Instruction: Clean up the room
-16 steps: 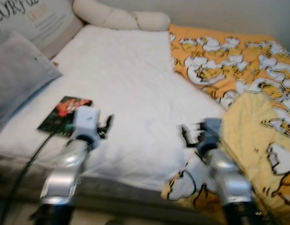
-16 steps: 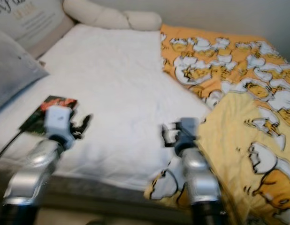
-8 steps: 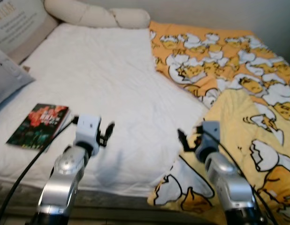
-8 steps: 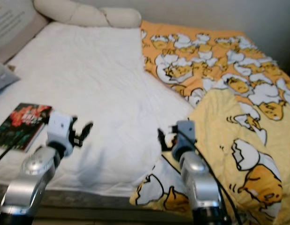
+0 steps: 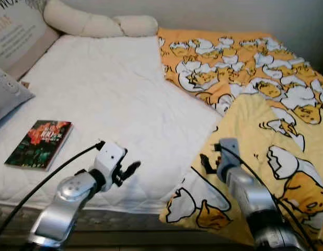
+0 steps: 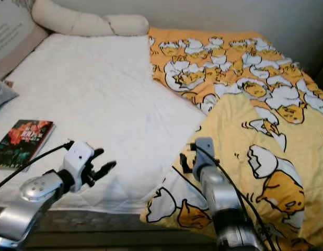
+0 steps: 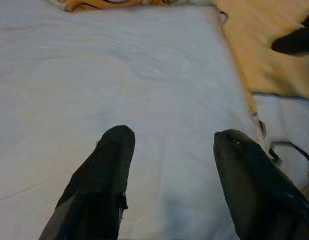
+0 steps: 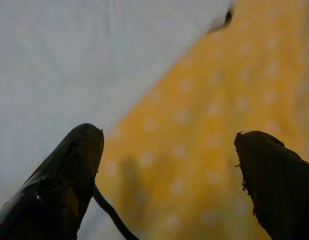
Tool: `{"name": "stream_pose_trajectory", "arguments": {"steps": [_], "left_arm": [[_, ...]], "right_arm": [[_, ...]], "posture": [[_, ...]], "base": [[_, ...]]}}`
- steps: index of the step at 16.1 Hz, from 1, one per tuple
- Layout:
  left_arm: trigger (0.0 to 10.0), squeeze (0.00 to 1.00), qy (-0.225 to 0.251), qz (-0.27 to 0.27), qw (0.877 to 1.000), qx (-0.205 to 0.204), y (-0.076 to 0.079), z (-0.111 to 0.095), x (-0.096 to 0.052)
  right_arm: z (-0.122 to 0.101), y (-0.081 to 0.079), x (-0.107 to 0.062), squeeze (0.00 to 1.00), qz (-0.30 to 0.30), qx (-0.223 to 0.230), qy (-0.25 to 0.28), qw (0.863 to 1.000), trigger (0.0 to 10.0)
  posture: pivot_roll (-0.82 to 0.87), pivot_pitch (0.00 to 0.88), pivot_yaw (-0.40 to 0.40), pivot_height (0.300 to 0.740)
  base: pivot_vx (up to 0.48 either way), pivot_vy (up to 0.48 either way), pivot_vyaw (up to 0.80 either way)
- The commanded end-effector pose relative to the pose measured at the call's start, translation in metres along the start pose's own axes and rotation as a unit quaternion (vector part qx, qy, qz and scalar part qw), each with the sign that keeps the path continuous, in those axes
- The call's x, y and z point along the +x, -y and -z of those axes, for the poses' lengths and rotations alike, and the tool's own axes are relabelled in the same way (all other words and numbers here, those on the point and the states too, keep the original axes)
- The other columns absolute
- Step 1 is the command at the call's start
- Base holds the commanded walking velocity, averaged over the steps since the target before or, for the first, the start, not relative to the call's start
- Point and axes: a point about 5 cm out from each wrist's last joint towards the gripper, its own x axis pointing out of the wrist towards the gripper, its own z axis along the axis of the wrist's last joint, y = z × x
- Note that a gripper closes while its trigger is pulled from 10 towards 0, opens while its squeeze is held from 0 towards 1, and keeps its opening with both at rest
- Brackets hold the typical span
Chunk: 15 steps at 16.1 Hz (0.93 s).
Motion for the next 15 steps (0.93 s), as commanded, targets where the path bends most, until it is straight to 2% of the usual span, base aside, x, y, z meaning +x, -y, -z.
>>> {"name": "stream_pose_trajectory", "arguments": {"steps": [1,3,4,6,9,15], "left_arm": [[10.0,0.00,-0.008,0.050,0.999,0.014,0.004,-0.004,-0.003],[10.0,0.00,-0.023,0.080,0.996,0.021,0.006,-0.003,-0.008],[10.0,0.00,-0.030,0.090,0.995,0.024,0.006,-0.003,-0.011],[10.0,0.00,-0.037,0.093,0.995,0.022,0.006,-0.001,-0.015],[10.0,0.00,-0.049,0.097,0.994,0.016,0.007,0.000,-0.022],[10.0,0.00,-0.058,0.100,0.993,0.014,0.009,0.000,-0.026]], "right_arm": [[0.003,0.000,0.007,0.00,-0.006,0.002,-0.026,1.000,10.0],[0.010,-0.002,0.012,0.00,-0.009,-0.013,-0.057,0.998,10.0],[0.016,-0.003,0.014,0.00,-0.010,-0.028,-0.075,0.997,8.2],[0.023,-0.004,0.014,0.00,-0.010,-0.025,-0.090,0.996,0.0],[0.042,-0.002,0.013,0.00,-0.001,-0.043,-0.124,0.991,0.0],[0.054,0.000,0.011,0.00,0.007,-0.017,-0.137,0.990,0.0]], "posture": [[0.12,0.000,0.000,0.740],[0.14,0.000,-0.004,0.740],[0.15,0.000,-0.005,0.740],[0.16,0.000,-0.010,0.740],[0.19,0.000,-0.020,0.740],[0.20,0.000,-0.012,0.740]], "base": [[0.000,0.000,0.00],[0.000,0.000,0.00],[0.000,0.000,0.00],[0.000,0.000,0.00],[0.000,0.000,0.00],[0.000,0.000,0.00]]}}
